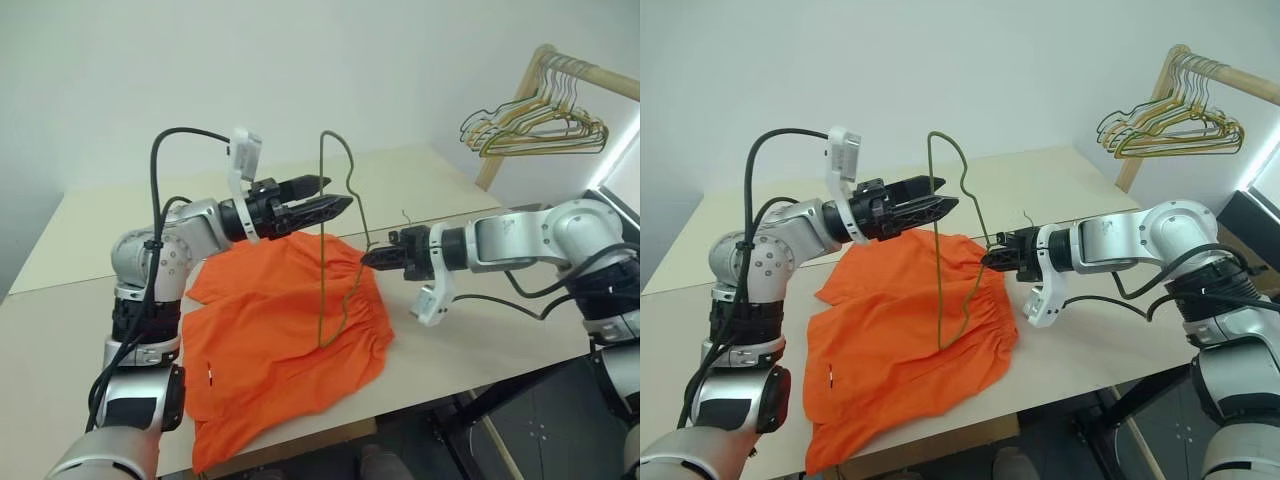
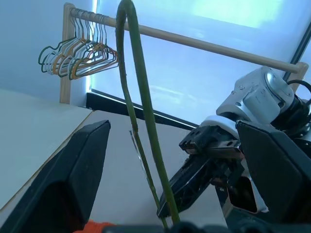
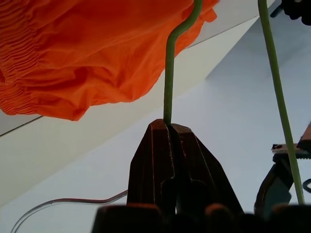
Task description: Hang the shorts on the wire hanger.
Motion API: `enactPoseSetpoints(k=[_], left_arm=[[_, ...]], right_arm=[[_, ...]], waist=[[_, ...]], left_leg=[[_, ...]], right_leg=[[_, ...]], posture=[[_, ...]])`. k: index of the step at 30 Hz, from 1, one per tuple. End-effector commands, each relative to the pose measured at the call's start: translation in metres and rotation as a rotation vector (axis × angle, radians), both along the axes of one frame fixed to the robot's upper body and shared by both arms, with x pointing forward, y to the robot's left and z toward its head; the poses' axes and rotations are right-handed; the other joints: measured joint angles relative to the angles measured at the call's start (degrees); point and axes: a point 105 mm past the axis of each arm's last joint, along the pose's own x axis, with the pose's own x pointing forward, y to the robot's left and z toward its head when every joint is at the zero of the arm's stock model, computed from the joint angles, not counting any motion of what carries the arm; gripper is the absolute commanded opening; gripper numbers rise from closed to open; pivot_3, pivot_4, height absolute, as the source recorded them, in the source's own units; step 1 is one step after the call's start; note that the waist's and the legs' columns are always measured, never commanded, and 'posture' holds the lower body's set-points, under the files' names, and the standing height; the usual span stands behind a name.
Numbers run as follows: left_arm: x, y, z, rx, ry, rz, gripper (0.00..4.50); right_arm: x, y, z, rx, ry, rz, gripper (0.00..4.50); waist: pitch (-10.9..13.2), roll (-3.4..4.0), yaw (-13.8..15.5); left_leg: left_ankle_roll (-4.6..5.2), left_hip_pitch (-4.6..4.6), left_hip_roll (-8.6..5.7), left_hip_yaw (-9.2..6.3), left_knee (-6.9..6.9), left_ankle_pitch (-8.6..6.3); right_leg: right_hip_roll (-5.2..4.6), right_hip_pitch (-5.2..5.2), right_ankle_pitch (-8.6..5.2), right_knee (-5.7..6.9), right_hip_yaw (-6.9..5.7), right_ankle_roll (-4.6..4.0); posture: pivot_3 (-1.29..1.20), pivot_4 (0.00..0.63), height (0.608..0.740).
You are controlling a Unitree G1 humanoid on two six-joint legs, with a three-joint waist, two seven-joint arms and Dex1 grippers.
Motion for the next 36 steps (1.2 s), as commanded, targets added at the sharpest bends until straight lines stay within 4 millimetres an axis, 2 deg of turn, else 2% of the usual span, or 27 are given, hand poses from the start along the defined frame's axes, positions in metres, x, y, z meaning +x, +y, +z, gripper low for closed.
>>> enactPoseSetpoints(k=[1,5,8,17,20,27,28,29,31,36], left_arm=[[0.011,-0.005,0.014,-0.007,-0.027,0.091,4.5],[0.013,-0.01,0.012,0.046,-0.054,0.137,4.5],[0.015,-0.014,0.008,0.065,-0.039,0.163,3.92],[0.018,-0.015,0.009,0.027,0.004,0.187,1.05],[0.021,-0.012,0.003,0.041,0.014,0.208,0.05],[0.021,-0.006,0.005,-0.01,-0.01,0.224,0.02],[0.022,-0.005,0.007,-0.021,-0.02,0.23,0.0],[0.022,-0.004,0.008,-0.029,-0.03,0.234,0.0],[0.023,0.0,0.01,-0.056,-0.037,0.244,0.0],[0.027,0.015,0.017,-0.083,-0.101,0.291,0.0]], right_arm=[[-0.003,0.007,0.013,0.018,-0.043,0.037,0.02],[-0.001,0.006,0.011,0.007,-0.047,0.028,0.02],[0.001,0.007,0.012,0.011,-0.056,0.024,0.0],[0.005,0.007,0.012,-0.001,-0.08,0.012,0.0],[0.008,0.006,0.012,-0.006,-0.095,0.006,0.0],[0.015,0.007,0.014,0.05,-0.114,-0.033,0.0],[0.015,0.006,0.014,0.046,-0.11,-0.034,0.53],[0.015,0.005,0.013,0.039,-0.111,-0.032,0.7],[0.017,0.004,0.014,0.062,-0.096,-0.049,1.4],[0.019,0.001,0.029,0.247,0.068,-0.153,3.07]], waist=[[0.0,0.0,-0.05],[0.0,-0.01,-0.1],[0.0,-0.01,-0.12],[0.0,-0.01,-0.13],[0.0,-0.01,-0.12],[0.0,-0.01,-0.17],[0.0,-0.01,-0.16],[0.0,-0.01,-0.16],[0.0,-0.01,-0.17],[0.0,-0.01,-0.25]], left_leg=[[0.0,-0.01,-0.01,0.0,0.01,0.0],[0.0,-0.01,-0.01,0.0,-0.01,0.0],[0.0,0.0,-0.01,0.01,-0.01,0.0],[-0.01,0.0,-0.01,0.02,0.0,0.01],[-0.02,0.0,-0.01,0.02,0.0,0.01],[-0.02,0.0,-0.01,0.04,-0.01,0.01],[-0.02,0.0,-0.01,0.04,-0.01,0.01],[-0.02,0.0,-0.02,0.03,-0.01,0.01],[-0.02,0.01,-0.01,0.04,0.0,0.01],[-0.02,0.01,-0.02,0.03,0.0,0.01]], right_leg=[[0.0,0.0,0.01,-0.01,0.0,0.01],[0.01,-0.01,0.01,-0.02,0.02,0.02],[0.0,-0.01,0.01,-0.02,0.04,0.02],[0.0,-0.01,0.02,-0.02,0.05,0.03],[0.01,-0.01,0.02,-0.01,0.05,0.03],[0.01,-0.01,0.02,-0.02,0.07,0.03],[0.01,-0.01,0.02,-0.02,0.07,0.03],[0.0,-0.01,0.02,-0.02,0.07,0.03],[0.0,0.0,0.02,-0.02,0.07,0.03],[0.0,0.04,0.02,-0.07,0.06,0.04]], posture=[[-0.1,0.0,0.74],[-0.11,0.0,0.74],[-0.11,0.0,0.74],[-0.11,0.0,0.74],[-0.11,0.0,0.74],[-0.11,0.0,0.74],[-0.11,0.0,0.74],[-0.11,0.0,0.74],[-0.1,0.0,0.74],[-0.09,0.0,0.74]])
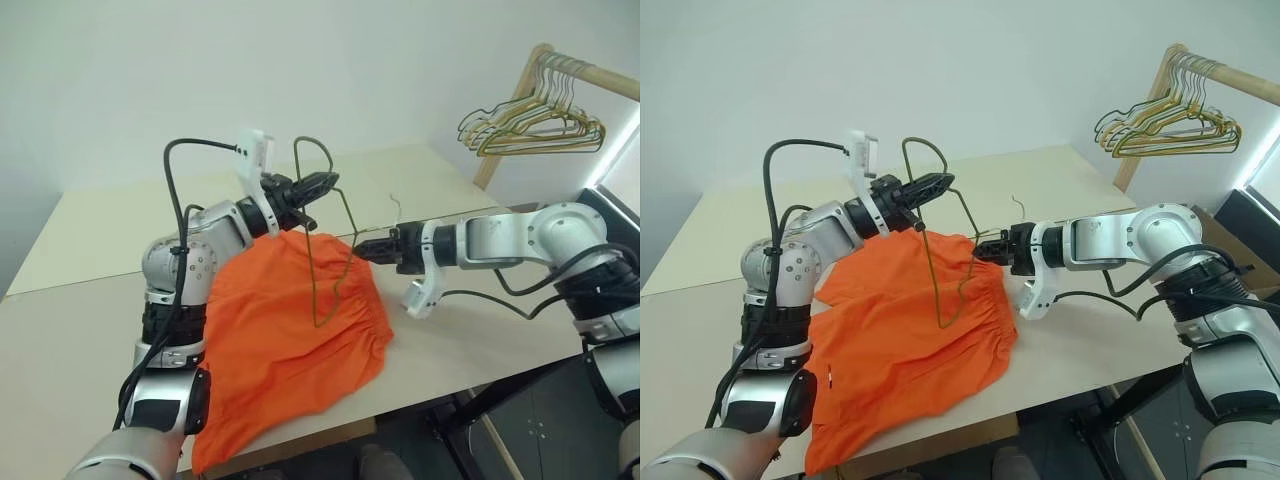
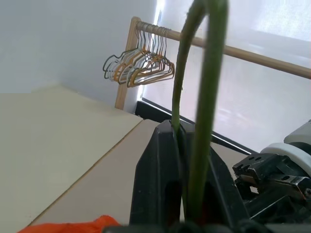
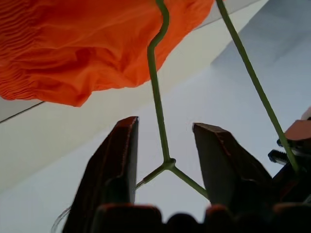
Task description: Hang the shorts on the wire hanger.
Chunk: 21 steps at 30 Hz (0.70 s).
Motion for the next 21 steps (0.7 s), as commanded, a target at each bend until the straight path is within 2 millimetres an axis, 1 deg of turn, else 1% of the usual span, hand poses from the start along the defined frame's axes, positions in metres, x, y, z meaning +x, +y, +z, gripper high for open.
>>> enactPoseSetpoints(k=[1,2,4,5,6,8,9,10,11,12,13,15,16,18,19,20,21], left_arm=[[0.0,0.018,0.021,-0.042,-0.097,0.04,0.0],[0.0,0.024,0.025,-0.051,-0.12,0.043,0.0],[-0.003,0.036,0.035,-0.084,-0.166,0.046,0.0],[-0.004,0.043,0.04,-0.107,-0.179,0.04,0.0],[-0.008,0.05,0.045,-0.14,-0.196,0.021,0.0],[-0.018,0.064,0.053,-0.191,-0.236,-0.028,0.0],[-0.027,0.074,0.057,-0.248,-0.258,-0.078,0.0],[-0.033,0.082,0.059,-0.286,-0.274,-0.111,0.0],[-0.04,0.09,0.06,-0.333,-0.276,-0.161,0.0],[-0.044,0.096,0.061,-0.363,-0.277,-0.194,0.0],[-0.048,0.101,0.06,-0.394,-0.278,-0.222,0.0],[-0.052,0.109,0.06,-0.456,-0.277,-0.264,0.0],[-0.053,0.112,0.06,-0.474,-0.275,-0.276,0.0],[-0.052,0.113,0.057,-0.509,-0.257,-0.289,0.0],[-0.052,0.113,0.055,-0.521,-0.247,-0.292,0.0],[-0.048,0.112,0.053,-0.536,-0.229,-0.282,0.0],[-0.046,0.11,0.051,-0.545,-0.217,-0.274,0.0]], right_arm=[[0.002,-0.004,0.029,0.196,0.105,-0.089,3.44],[0.002,-0.008,0.035,0.234,0.147,-0.121,3.74],[0.001,-0.019,0.05,0.38,0.323,-0.235,3.74],[-0.001,-0.025,0.054,0.447,0.442,-0.292,3.74],[-0.006,-0.032,0.059,0.523,0.62,-0.354,3.74],[-0.019,-0.041,0.068,0.661,1.021,-0.426,3.74],[-0.026,-0.048,0.067,0.683,1.266,-0.473,3.74],[-0.032,-0.052,0.067,0.684,1.426,-0.492,3.74],[-0.037,-0.056,0.061,0.661,1.548,-0.516,3.74],[-0.04,-0.058,0.057,0.643,1.616,-0.531,3.74],[-0.044,-0.056,0.053,0.635,1.726,-0.545,3.74],[-0.045,-0.049,0.048,0.654,1.969,-0.574,3.74],[-0.046,-0.046,0.047,0.657,2.043,-0.586,3.74],[-0.045,-0.034,0.045,0.662,2.234,-0.596,3.74],[-0.044,-0.029,0.045,0.66,2.299,-0.604,3.74],[-0.044,-0.019,0.041,0.643,2.343,-0.616,3.74],[-0.044,-0.013,0.039,0.634,2.361,-0.627,3.74]], waist=[[0.0,-0.01,-0.03],[0.0,-0.01,-0.09],[0.01,-0.02,-0.09],[0.04,-0.06,-0.03],[0.04,-0.07,0.03],[0.04,-0.07,0.19],[0.04,-0.07,0.24],[0.04,-0.06,0.23],[0.03,-0.05,0.24],[0.03,-0.06,0.24],[0.02,-0.07,0.28],[0.02,-0.07,0.46],[0.02,-0.08,0.61],[0.01,-0.08,1.0],[0.01,-0.08,1.11],[0.01,-0.08,1.33],[0.01,-0.07,1.59]], left_leg=[[0.0,0.0,0.0,0.0,0.0,0.0],[0.0,0.0,0.02,-0.02,0.0,0.0],[0.01,0.0,0.02,-0.03,0.0,0.0],[0.02,-0.01,0.04,-0.07,0.02,-0.01],[0.05,-0.03,0.06,-0.1,0.03,-0.01],[0.11,-0.05,0.08,-0.16,0.09,-0.05],[0.14,-0.06,0.09,-0.17,0.09,-0.07],[0.2,-0.08,0.11,-0.18,0.12,-0.1],[0.45,-0.09,0.15,-0.18,0.13,-0.25],[0.5,-0.08,0.16,-0.2,0.13,-0.28],[0.64,-0.06,0.17,-0.2,0.13,-0.36],[0.65,-0.03,0.15,-0.26,0.13,-0.37],[0.65,-0.02,0.14,-0.27,0.14,-0.37],[0.62,-0.05,0.1,-0.28,0.18,-0.36],[0.6,-0.06,0.06,-0.28,0.17,-0.35],[0.57,-0.09,0.05,-0.28,0.16,-0.33],[0.36,-0.17,0.02,-0.28,0.16,-0.21]], right_leg=[[0.0,0.01,0.0,-0.01,0.0,0.0],[0.0,0.03,0.0,-0.03,-0.01,0.01],[0.0,0.04,0.01,-0.04,-0.01,0.01],[-0.01,0.06,0.01,-0.07,-0.03,0.01],[-0.03,0.08,0.01,-0.1,-0.03,0.01],[-0.08,0.11,0.01,-0.1,-0.03,0.02],[-0.1,0.11,0.02,-0.11,-0.05,0.03],[-0.12,0.12,0.03,-0.12,-0.08,0.04],[-0.17,0.11,0.03,-0.11,-0.09,0.05],[-0.25,0.12,0.03,-0.11,-0.15,0.05],[-0.42,0.12,0.03,-0.11,-0.2,0.05],[-0.44,0.14,0.03,-0.09,-0.3,0.05],[-0.45,0.15,0.04,-0.07,-0.32,0.04],[-0.46,0.11,0.05,-0.01,-0.33,0.04],[-0.48,0.06,0.05,0.02,-0.32,0.04],[-0.52,0.02,0.05,0.01,-0.31,0.04],[-0.56,-0.06,0.06,0.01,-0.32,0.04]], posture=[[-0.09,0.0,0.74],[-0.09,0.0,0.74],[-0.08,0.0,0.74],[-0.08,0.0,0.74],[-0.08,0.0,0.74],[-0.08,0.0,0.74],[-0.08,0.0,0.74],[-0.08,0.0,0.74],[-0.09,0.0,0.74],[-0.09,0.0,0.74],[-0.09,0.0,0.74],[-0.09,0.0,0.74],[-0.09,0.0,0.74],[-0.09,0.0,0.74],[-0.09,0.0,0.74],[-0.09,0.0,0.74],[-0.09,0.0,0.74]])
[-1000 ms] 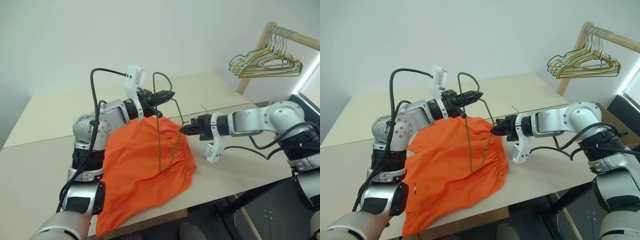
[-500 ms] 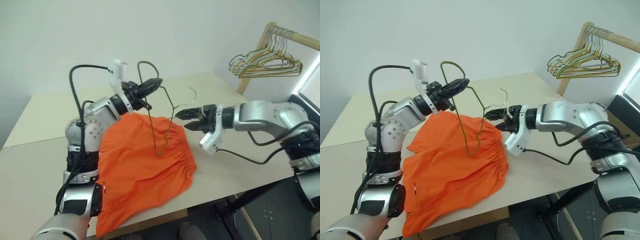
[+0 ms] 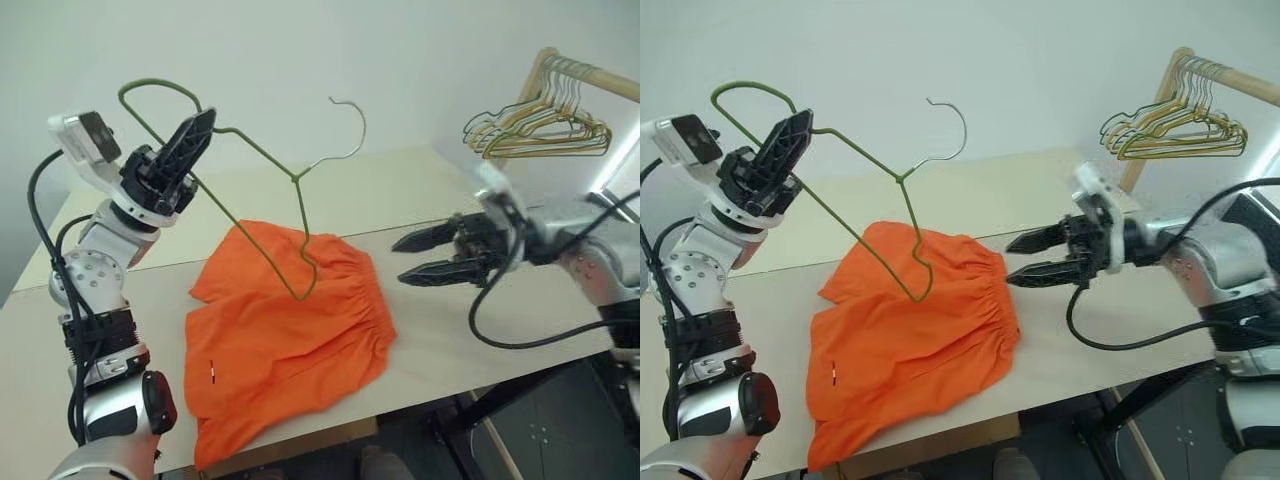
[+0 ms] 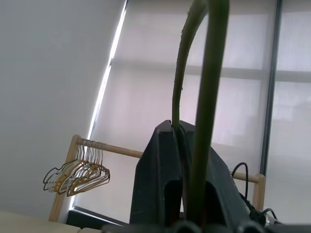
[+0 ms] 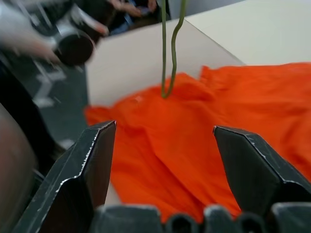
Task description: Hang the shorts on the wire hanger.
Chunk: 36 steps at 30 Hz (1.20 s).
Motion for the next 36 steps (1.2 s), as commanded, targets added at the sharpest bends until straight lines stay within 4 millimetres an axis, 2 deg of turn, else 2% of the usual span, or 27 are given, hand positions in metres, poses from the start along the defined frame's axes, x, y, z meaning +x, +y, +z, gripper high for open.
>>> enactPoseSetpoints(k=[1,3,7,19,29,36], left_arm=[[0.002,-0.002,0.0,-0.05,0.016,-0.018,0.0],[0.001,-0.004,-0.003,-0.067,0.023,-0.035,0.0],[-0.003,-0.007,-0.005,-0.092,0.03,-0.068,0.0],[-0.013,-0.007,-0.001,-0.137,-0.023,-0.087,0.0],[-0.012,-0.009,-0.002,-0.126,-0.029,-0.06,0.0],[-0.007,-0.008,-0.004,-0.133,-0.002,-0.03,0.0]], right_arm=[[-0.002,0.021,0.01,0.035,0.09,0.019,3.74],[-0.002,0.032,0.007,0.051,0.166,0.033,3.74],[-0.005,0.041,-0.004,0.033,0.186,0.051,3.74],[-0.001,0.063,-0.038,-0.023,0.306,0.052,3.74],[0.0,0.073,-0.045,-0.024,0.298,0.014,3.74],[0.004,0.076,-0.042,-0.006,0.27,-0.003,3.74]], waist=[[-0.01,-0.01,0.38],[-0.02,-0.02,0.56],[-0.03,-0.03,1.02],[-0.07,-0.09,0.94],[-0.07,-0.09,0.84],[-0.08,-0.09,0.54]], left_leg=[[-0.15,-0.08,-0.01,0.0,0.0,0.09],[-0.19,-0.33,-0.05,-0.05,0.06,0.11],[-0.15,-0.73,-0.17,-0.16,0.41,0.09],[-0.11,-0.74,-0.27,-0.14,0.45,0.09],[-0.11,-0.73,-0.29,-0.15,0.46,0.09],[-0.11,-0.73,-0.32,-0.15,0.46,0.09]], right_leg=[[-0.05,-0.08,0.0,0.0,-0.02,0.01],[-0.08,-0.23,0.03,-0.03,-0.08,0.05],[-0.17,-0.44,0.09,-0.03,-0.18,0.16],[-0.17,-0.43,0.15,-0.02,-0.19,0.26],[-0.15,-0.43,0.15,-0.02,-0.2,0.26],[-0.08,-0.43,0.15,-0.02,-0.2,0.26]], posture=[[-0.09,0.0,0.74],[-0.09,0.0,0.74],[-0.08,0.0,0.74],[-0.06,0.0,0.74],[-0.06,0.0,0.74],[-0.06,0.0,0.74]])
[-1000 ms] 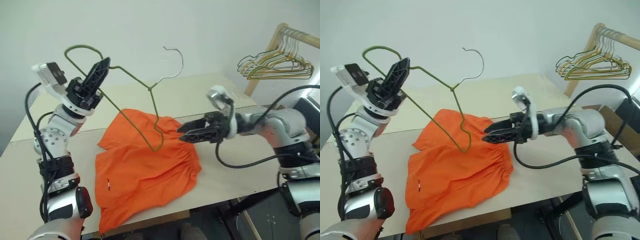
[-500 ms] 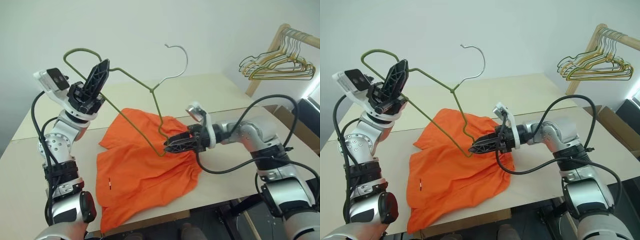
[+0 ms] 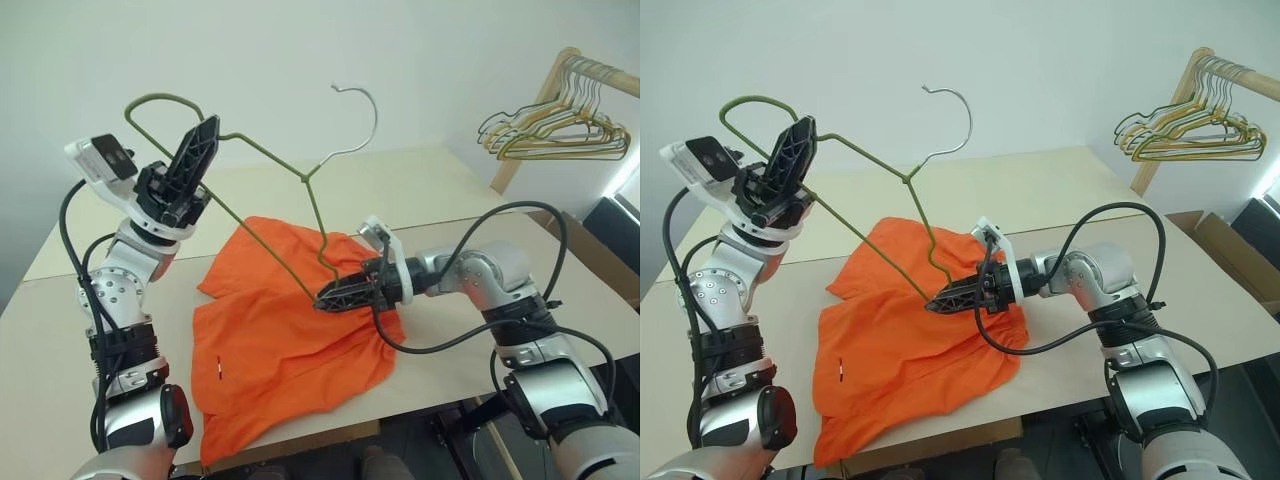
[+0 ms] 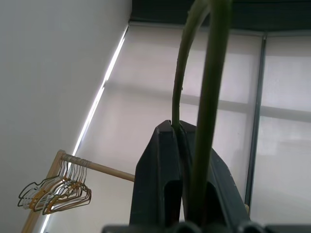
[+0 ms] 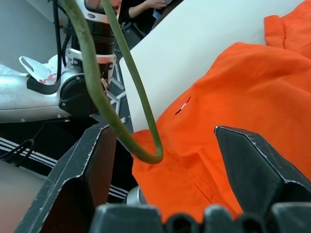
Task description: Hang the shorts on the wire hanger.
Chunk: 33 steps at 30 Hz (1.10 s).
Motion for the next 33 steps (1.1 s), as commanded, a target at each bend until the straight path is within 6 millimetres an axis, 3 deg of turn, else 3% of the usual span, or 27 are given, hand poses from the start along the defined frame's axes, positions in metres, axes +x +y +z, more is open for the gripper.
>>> enactPoseSetpoints(k=[1,4,11,13,16,20,25,28,31,33], left_arm=[[-0.003,0.0,0.006,-0.009,-0.031,0.004,0.0],[-0.002,-0.001,0.004,-0.003,-0.031,0.008,0.0],[0.0,-0.001,0.002,0.004,-0.023,0.012,0.0],[0.003,-0.003,0.0,0.028,-0.015,0.045,0.0],[0.008,-0.007,-0.006,0.066,-0.003,0.083,0.0],[0.016,-0.016,-0.021,0.145,0.065,0.095,0.93],[0.024,-0.02,-0.049,0.281,0.172,0.117,2.53],[0.02,-0.02,-0.069,0.397,0.194,0.137,3.51],[0.016,-0.012,-0.086,0.509,0.208,0.192,4.47],[0.016,-0.006,-0.094,0.614,0.191,0.261,4.47]], right_arm=[[0.003,0.002,0.015,0.048,-0.055,-0.007,3.57],[0.002,0.004,0.016,0.058,-0.061,-0.004,2.83],[0.006,0.006,0.017,0.071,-0.063,-0.026,0.47],[0.007,0.005,0.017,0.073,-0.064,-0.034,0.05],[0.006,0.005,0.018,0.081,-0.067,-0.037,0.0],[0.005,0.006,0.023,0.114,-0.067,-0.048,0.0],[0.006,-0.002,0.04,0.198,-0.077,-0.09,0.0],[0.01,-0.019,0.052,0.25,-0.078,-0.165,0.0],[0.01,-0.047,0.059,0.243,-0.069,-0.24,0.0],[0.009,-0.067,0.059,0.207,-0.019,-0.297,0.0]], waist=[[0.0,0.0,-0.2],[0.0,0.0,-0.27],[0.0,0.0,-0.29],[0.0,0.01,-0.31],[0.0,0.01,-0.32],[-0.01,0.0,-0.27],[-0.01,0.01,-0.36],[-0.02,0.02,-0.54],[-0.01,0.02,-0.35],[-0.01,0.02,-0.08]], left_leg=[[0.0,0.0,0.0,0.0,0.0,0.0],[0.0,0.0,0.02,0.0,0.0,0.0],[0.0,0.0,0.02,0.0,0.0,0.0],[0.0,0.0,0.01,0.0,0.0,0.0],[0.0,0.0,0.02,0.0,0.0,0.0],[0.0,0.0,0.01,0.0,0.0,0.0],[0.0,0.0,0.0,-0.01,0.0,0.0],[0.0,0.0,0.02,0.0,-0.04,0.0],[0.0,0.0,0.02,0.0,-0.06,0.0],[0.02,-0.01,0.02,0.0,-0.06,-0.01]], right_leg=[[-0.01,0.0,0.0,0.0,0.0,0.0],[-0.01,0.0,0.0,0.0,0.0,0.0],[0.11,0.0,0.0,0.01,0.0,0.0],[0.11,0.0,0.0,0.01,0.01,0.0],[0.14,0.0,0.0,0.01,0.01,0.0],[0.11,0.0,0.0,0.0,0.01,0.0],[0.13,0.01,0.01,0.0,0.01,0.02],[0.14,-0.04,0.01,0.02,0.05,0.02],[0.14,-0.04,0.01,0.02,0.05,0.02],[0.12,-0.03,0.01,-0.01,0.03,0.02]], posture=[[-0.06,0.0,0.74],[-0.06,0.0,0.74],[-0.07,0.0,0.74],[-0.07,0.0,0.74],[-0.07,0.0,0.74],[-0.07,0.0,0.74],[-0.08,0.0,0.74],[-0.07,0.0,0.74],[-0.08,0.0,0.74],[-0.08,0.0,0.74]])
